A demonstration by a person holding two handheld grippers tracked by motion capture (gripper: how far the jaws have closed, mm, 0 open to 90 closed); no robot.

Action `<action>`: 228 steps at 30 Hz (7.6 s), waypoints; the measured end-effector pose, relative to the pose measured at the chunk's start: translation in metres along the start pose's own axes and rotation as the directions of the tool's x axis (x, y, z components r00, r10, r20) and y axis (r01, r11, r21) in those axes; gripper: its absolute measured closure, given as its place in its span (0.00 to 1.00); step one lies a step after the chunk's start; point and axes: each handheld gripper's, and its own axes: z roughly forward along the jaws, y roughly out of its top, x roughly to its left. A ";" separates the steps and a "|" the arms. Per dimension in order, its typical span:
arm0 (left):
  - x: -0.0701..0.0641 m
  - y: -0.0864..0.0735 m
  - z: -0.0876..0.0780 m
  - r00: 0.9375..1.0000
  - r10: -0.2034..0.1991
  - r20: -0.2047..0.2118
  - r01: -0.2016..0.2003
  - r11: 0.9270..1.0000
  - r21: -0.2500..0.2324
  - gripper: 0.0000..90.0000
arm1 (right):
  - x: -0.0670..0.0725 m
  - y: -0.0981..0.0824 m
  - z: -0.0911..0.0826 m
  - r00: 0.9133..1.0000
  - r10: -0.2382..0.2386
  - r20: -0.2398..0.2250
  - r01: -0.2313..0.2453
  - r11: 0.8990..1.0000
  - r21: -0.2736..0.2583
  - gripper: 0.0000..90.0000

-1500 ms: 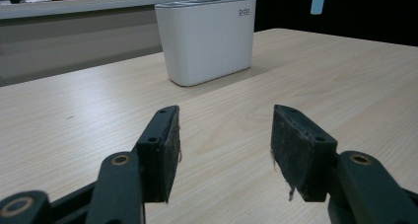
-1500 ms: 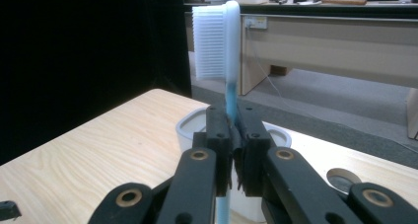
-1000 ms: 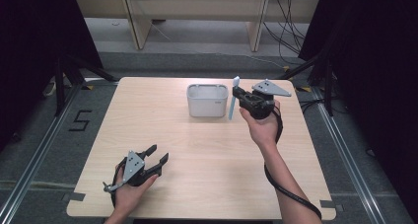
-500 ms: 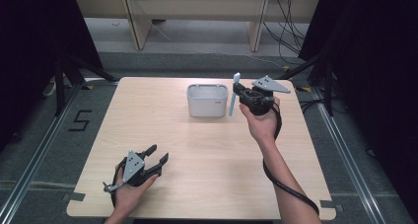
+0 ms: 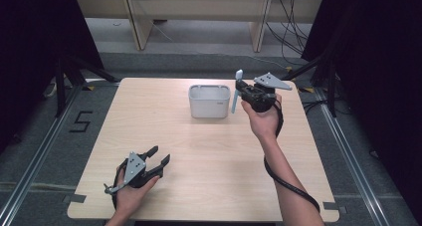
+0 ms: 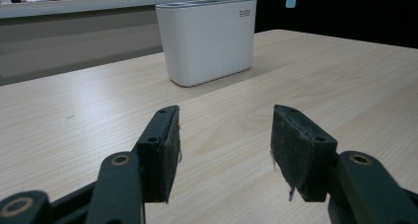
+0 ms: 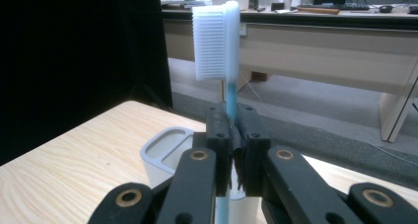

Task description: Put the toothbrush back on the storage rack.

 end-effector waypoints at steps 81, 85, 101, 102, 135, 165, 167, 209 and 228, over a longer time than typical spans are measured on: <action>0.000 0.000 0.000 1.000 -0.006 0.004 0.006 1.000 0.004 0.49 | -0.010 0.022 0.041 0.998 0.028 0.060 -0.022 0.995 -0.101 0.96; 0.000 0.000 0.000 1.000 -0.008 0.005 0.008 1.000 0.004 0.49 | -0.010 0.021 0.044 0.997 0.030 0.064 -0.024 0.995 -0.098 0.96; 0.001 0.000 0.000 1.000 -0.016 0.006 0.016 1.000 0.001 0.49 | -0.011 0.015 0.053 0.997 0.043 0.063 -0.037 0.995 -0.091 0.96; 0.001 0.000 0.000 1.000 -0.016 0.006 0.016 1.000 0.001 0.49 | -0.011 0.014 0.054 0.996 0.048 0.072 -0.042 0.995 -0.087 0.96; 0.001 0.000 0.000 1.000 -0.014 0.007 0.014 1.000 0.000 0.49 | -0.010 -0.006 0.067 0.996 0.034 0.078 -0.029 0.998 -0.059 0.96; 0.001 0.000 -0.001 1.000 -0.016 0.009 0.016 1.000 0.002 0.49 | -0.008 -0.031 0.077 0.996 0.039 0.082 -0.040 0.999 0.009 0.95; 0.001 0.000 0.000 1.000 -0.016 0.010 0.016 1.000 0.001 0.49 | -0.009 -0.033 0.077 0.996 0.033 0.081 -0.034 0.999 0.013 0.95; 0.001 0.000 0.000 1.000 -0.015 0.011 0.015 1.000 0.004 0.49 | -0.012 -0.064 0.087 0.996 0.031 0.088 -0.039 0.995 0.095 0.95; 0.001 0.000 0.000 1.000 -0.015 0.012 0.015 1.000 0.003 0.49 | -0.010 -0.067 0.087 0.995 0.044 0.091 -0.053 0.994 0.097 0.88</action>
